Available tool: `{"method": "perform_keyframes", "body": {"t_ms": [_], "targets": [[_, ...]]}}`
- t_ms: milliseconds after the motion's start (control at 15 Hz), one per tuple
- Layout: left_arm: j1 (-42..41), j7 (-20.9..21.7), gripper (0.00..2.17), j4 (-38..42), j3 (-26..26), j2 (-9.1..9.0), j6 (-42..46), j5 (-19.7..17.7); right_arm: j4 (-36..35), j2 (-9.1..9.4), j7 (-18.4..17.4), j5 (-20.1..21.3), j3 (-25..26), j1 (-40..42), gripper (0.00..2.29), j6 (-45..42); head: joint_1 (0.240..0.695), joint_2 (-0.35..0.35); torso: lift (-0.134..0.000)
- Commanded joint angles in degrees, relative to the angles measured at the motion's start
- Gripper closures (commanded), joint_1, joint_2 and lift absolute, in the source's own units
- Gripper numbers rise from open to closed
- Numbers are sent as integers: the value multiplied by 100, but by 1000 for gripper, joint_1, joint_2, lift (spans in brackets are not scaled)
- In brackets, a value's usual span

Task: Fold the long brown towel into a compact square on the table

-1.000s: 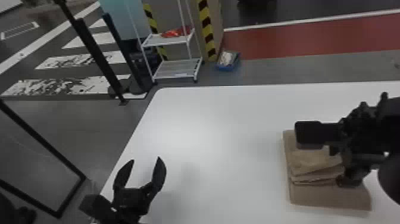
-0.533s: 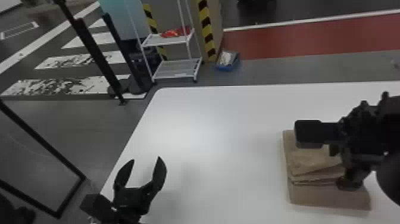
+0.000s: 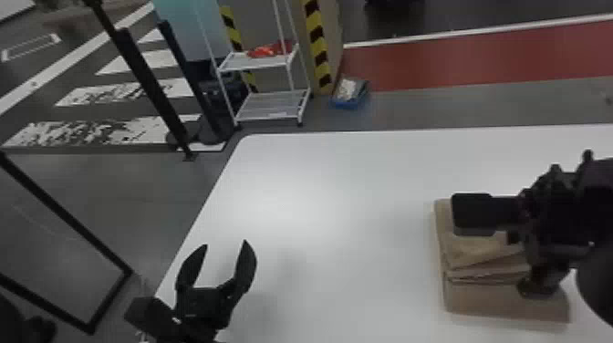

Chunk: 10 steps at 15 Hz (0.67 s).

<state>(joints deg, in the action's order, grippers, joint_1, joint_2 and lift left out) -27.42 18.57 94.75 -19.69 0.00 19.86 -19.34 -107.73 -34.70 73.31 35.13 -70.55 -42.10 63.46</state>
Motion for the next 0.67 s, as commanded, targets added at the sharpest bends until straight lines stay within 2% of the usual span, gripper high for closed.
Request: {"method": "perform_keyframes", "body": {"t_ms": [0, 133, 400, 467, 600], "targets": [[0, 6, 56, 0, 0, -15, 4, 0, 15, 16, -27, -6, 6, -8, 475, -4, 695, 324, -123], [0, 6, 56, 0, 9, -15, 4, 0, 24, 51, -71, -24, 59, -8, 579, 13, 695, 324, -123], [17, -3, 56, 9, 44, -15, 4, 0, 24, 104, -142, -68, 155, -17, 596, 84, 695, 324, -123], [26, -11, 56, 9, 61, -15, -13, 0, 32, 95, -133, -59, 155, -26, 765, 84, 695, 324, -123], [35, -11, 56, 0, 70, -15, 4, 0, 50, 104, -133, -42, 146, -8, 829, 66, 695, 322, -123]]}}
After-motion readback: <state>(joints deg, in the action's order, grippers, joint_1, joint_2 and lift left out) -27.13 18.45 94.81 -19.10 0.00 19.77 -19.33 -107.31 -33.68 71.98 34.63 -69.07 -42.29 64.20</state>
